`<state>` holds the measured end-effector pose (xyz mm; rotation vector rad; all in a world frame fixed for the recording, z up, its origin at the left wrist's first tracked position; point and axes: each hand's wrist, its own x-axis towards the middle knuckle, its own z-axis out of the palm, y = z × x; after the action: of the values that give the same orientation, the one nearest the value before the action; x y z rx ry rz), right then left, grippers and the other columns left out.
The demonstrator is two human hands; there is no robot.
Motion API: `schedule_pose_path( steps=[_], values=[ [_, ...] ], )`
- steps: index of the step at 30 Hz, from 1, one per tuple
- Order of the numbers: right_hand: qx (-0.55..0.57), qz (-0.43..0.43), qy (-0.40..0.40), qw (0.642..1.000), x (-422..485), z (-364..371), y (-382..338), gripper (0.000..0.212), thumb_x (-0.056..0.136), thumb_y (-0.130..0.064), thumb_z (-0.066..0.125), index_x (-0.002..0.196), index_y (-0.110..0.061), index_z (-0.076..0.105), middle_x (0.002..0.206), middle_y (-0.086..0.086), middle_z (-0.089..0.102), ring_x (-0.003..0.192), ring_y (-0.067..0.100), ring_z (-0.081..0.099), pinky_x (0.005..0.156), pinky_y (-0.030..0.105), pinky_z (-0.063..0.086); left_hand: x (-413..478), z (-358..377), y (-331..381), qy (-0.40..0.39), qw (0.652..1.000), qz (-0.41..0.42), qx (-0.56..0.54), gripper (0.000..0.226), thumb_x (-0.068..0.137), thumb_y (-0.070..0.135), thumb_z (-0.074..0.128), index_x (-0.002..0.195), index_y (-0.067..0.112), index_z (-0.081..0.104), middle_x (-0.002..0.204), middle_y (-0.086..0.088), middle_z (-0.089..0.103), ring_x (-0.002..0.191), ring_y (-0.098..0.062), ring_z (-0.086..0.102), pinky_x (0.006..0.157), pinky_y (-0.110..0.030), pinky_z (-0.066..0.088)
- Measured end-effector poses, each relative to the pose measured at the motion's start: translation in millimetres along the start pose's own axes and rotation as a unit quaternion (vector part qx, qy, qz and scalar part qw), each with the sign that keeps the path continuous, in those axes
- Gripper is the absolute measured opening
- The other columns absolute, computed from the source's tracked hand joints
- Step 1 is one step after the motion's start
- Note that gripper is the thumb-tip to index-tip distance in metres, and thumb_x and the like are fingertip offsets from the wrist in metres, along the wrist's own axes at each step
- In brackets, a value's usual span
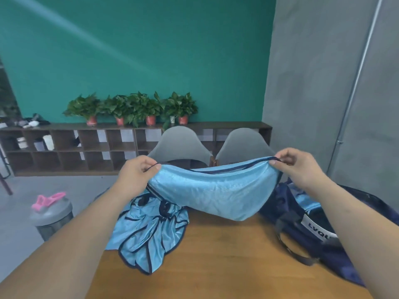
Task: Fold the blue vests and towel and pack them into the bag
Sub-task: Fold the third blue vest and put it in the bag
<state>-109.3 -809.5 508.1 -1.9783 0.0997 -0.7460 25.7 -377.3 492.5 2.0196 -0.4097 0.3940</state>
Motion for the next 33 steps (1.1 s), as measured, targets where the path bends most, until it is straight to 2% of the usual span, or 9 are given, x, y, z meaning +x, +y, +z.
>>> schedule_pose_path(
  steps=[4, 7, 10, 16, 20, 23, 26, 29, 33],
  values=[
    [-0.032, -0.013, -0.007, 0.999, 6, -18, -10, 0.006, 0.094, -0.024, 0.079, 0.099, -0.024, 0.077, 0.091, -0.004, 0.081, 0.078, 0.004, 0.066, 0.075, 0.019, 0.051, 6, -18, 18, -0.018, 0.998, 0.032, 0.05, 0.007, 0.099, 0.03, 0.072, 0.106, 0.029, 0.072, 0.092, 0.014, 0.075, 0.095, -0.002, 0.067, 0.083, -0.023, 0.047],
    [-0.048, -0.033, -0.011, 0.998, 12, -26, -19, 0.013, 0.098, -0.02, 0.073, 0.103, -0.029, 0.08, 0.099, -0.012, 0.08, 0.088, -0.002, 0.07, 0.086, 0.018, 0.054, 13, -29, 32, -0.05, 0.98, 0.089, 0.169, 0.015, 0.104, 0.025, 0.066, 0.115, 0.026, 0.076, 0.096, 0.015, 0.07, 0.095, -0.009, 0.066, 0.085, -0.027, 0.045],
    [-0.062, -0.033, 0.024, 0.997, 22, -27, -27, 0.014, 0.1, -0.02, 0.07, 0.104, -0.029, 0.08, 0.1, -0.01, 0.08, 0.093, 0.01, 0.072, 0.09, 0.032, 0.055, 23, -36, 48, -0.035, 0.963, 0.128, 0.234, 0.017, 0.105, 0.021, 0.062, 0.116, 0.02, 0.076, 0.098, 0.01, 0.068, 0.096, -0.016, 0.065, 0.082, -0.028, 0.044],
    [-0.185, -0.042, 0.103, 0.976, 40, -25, -59, 0.019, 0.096, -0.014, 0.07, 0.088, -0.032, 0.073, 0.092, -0.004, 0.076, 0.088, 0.02, 0.068, 0.079, 0.03, 0.048, 38, -48, 83, -0.017, 0.946, 0.173, 0.274, 0.01, 0.1, 0.018, 0.07, 0.11, 0.019, 0.073, 0.108, 0.003, 0.069, 0.094, -0.016, 0.064, 0.085, -0.03, 0.049],
    [-0.232, -0.063, 0.134, 0.961, 47, -31, -85, 0.021, 0.097, -0.014, 0.064, 0.106, -0.03, 0.075, 0.093, -0.003, 0.072, 0.087, 0.021, 0.064, 0.079, 0.025, 0.043, 51, -57, 104, 0.033, 0.935, 0.174, 0.306, 0.022, 0.102, 0.023, 0.069, 0.12, 0.014, 0.075, 0.114, -0.005, 0.075, 0.102, -0.025, 0.07, 0.094, -0.041, 0.057],
    [-0.284, -0.064, 0.133, 0.948, 56, -36, -105, 0.02, 0.098, -0.018, 0.064, 0.11, -0.024, 0.079, 0.089, -0.002, 0.069, 0.084, 0.024, 0.063, 0.078, 0.027, 0.044, 58, -62, 120, 0.062, 0.912, 0.156, 0.373, 0.021, 0.105, 0.027, 0.063, 0.116, 0.015, 0.076, 0.108, -0.009, 0.078, 0.098, -0.033, 0.07, 0.085, -0.048, 0.06],
    [-0.233, -0.083, 0.213, 0.945, 67, -43, -128, 0.018, 0.097, -0.022, 0.064, 0.109, -0.023, 0.078, 0.091, -0.003, 0.071, 0.089, 0.025, 0.065, 0.084, 0.029, 0.049, 69, -67, 142, 0.13, 0.916, 0.157, 0.344, 0.015, 0.102, 0.024, 0.065, 0.109, 0.018, 0.077, 0.106, -0.008, 0.077, 0.1, -0.037, 0.068, 0.084, -0.048, 0.06],
    [-0.238, -0.059, 0.213, 0.946, 73, -48, -149, 0.018, 0.097, -0.025, 0.065, 0.108, -0.023, 0.079, 0.098, 0.005, 0.075, 0.094, 0.028, 0.068, 0.088, 0.032, 0.051, 76, -72, 163, 0.132, 0.933, 0.122, 0.313, 0.013, 0.097, 0.018, 0.068, 0.102, 0.023, 0.079, 0.105, -0.009, 0.077, 0.096, -0.037, 0.07, 0.089, -0.047, 0.06],
    [-0.131, -0.068, 0.281, 0.948, 78, -61, -177, 0.02, 0.093, -0.029, 0.06, 0.107, -0.027, 0.075, 0.088, -0.005, 0.071, 0.085, 0.017, 0.066, 0.089, 0.027, 0.052, 83, -79, 185, 0.218, 0.959, 0.122, 0.137, 0.018, 0.101, 0.014, 0.054, 0.096, 0.027, 0.065, 0.098, -0.005, 0.075, 0.062, -0.024, 0.075, 0.072, -0.039, 0.064]
  ],
)
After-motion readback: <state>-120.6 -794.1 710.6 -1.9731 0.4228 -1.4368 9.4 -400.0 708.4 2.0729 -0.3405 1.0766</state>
